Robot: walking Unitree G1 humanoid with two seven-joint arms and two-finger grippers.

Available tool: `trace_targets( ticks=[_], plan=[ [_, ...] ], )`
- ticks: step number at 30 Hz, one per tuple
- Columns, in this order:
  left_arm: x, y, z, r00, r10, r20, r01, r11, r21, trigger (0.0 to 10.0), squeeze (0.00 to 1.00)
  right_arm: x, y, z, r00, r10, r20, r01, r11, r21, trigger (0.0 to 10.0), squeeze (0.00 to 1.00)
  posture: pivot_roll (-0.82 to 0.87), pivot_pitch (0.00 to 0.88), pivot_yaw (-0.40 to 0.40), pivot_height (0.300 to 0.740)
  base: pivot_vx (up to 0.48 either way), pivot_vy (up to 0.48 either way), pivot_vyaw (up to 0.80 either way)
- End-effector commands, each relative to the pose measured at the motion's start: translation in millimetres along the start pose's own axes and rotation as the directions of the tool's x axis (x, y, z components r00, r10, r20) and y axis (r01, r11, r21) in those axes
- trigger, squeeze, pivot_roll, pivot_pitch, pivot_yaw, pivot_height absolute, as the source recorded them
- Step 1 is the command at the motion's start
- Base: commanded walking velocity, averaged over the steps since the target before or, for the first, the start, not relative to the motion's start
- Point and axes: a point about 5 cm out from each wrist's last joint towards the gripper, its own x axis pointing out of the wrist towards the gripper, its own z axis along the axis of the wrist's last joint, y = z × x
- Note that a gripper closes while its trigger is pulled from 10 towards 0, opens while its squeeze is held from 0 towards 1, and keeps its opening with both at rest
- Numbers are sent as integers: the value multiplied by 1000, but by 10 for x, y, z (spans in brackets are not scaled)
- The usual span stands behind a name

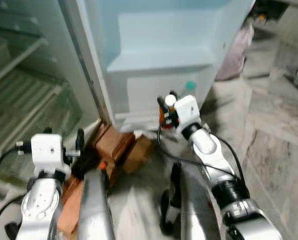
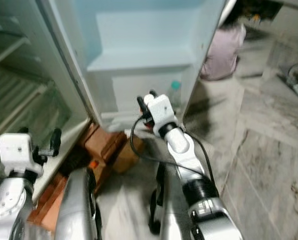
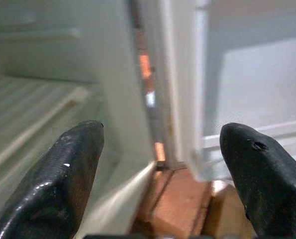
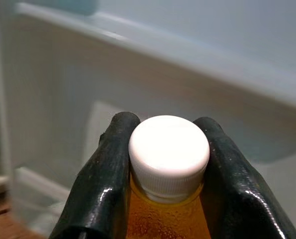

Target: Restocking fridge

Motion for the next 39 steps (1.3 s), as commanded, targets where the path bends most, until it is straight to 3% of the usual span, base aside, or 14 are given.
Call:
trace_targets(
  ticks=[1, 10, 12, 15, 23, 28, 32, 39],
  plan=[
    [-54, -29, 18, 1000, -30, -8, 30, 1000, -9, 10000, 0, 102, -4, 123, 998, 3, 66, -1, 1000, -30, 10000, 0, 157, 256, -19, 521, 0, 0, 0],
    [-185, -3, 75, 999, -43, -28, 43, 999, -9, 10000, 0, 295, 43, 308, 988, 3, 152, 5, 999, -50, 10000, 0, 184, 318, -10, 521, 0, 0, 0],
    [-263, 20, 88, 998, -43, -44, 43, 999, -7, 10000, 0, 364, 97, 424, 976, 25, 216, -7, 997, -80, 10000, 0, 199, 345, -11, 521, 0, 0, 0],
    [-301, 32, 101, 998, -41, -56, 41, 999, -4, 10000, 0, 413, 118, 455, 972, 36, 230, -11, 994, -107, 10000, 0, 206, 356, -11, 521, 0, 0, 0],
    [-463, 36, 111, 993, -43, -107, 43, 999, -4, 10000, 0, 440, 47, 176, 995, -53, 80, 61, 993, -102, 10000, 0, 226, 408, -19, 521, 0, 0, 0],
    [-479, 35, 120, 992, -42, -117, 42, 999, -5, 10000, 0, 429, -8, 93, 996, -87, 36, 91, 989, -120, 10000, 0, 225, 415, -20, 521, 0, 0, 0],
    [-478, 32, 114, 991, -44, -124, 43, 999, -5, 10000, 0, 395, -131, -50, 981, -181, -66, 169, 973, -156, 10000, 0, 223, 418, -20, 521, 0, 0, 0],
    [-448, 20, 115, 991, -51, -126, 51, 999, -6, 10000, 0, 396, -311, -113, 949, -273, -160, 263, 961, -80, 10000, 0, 223, 409, -18, 521, 0, 0, 0]
  ],
)
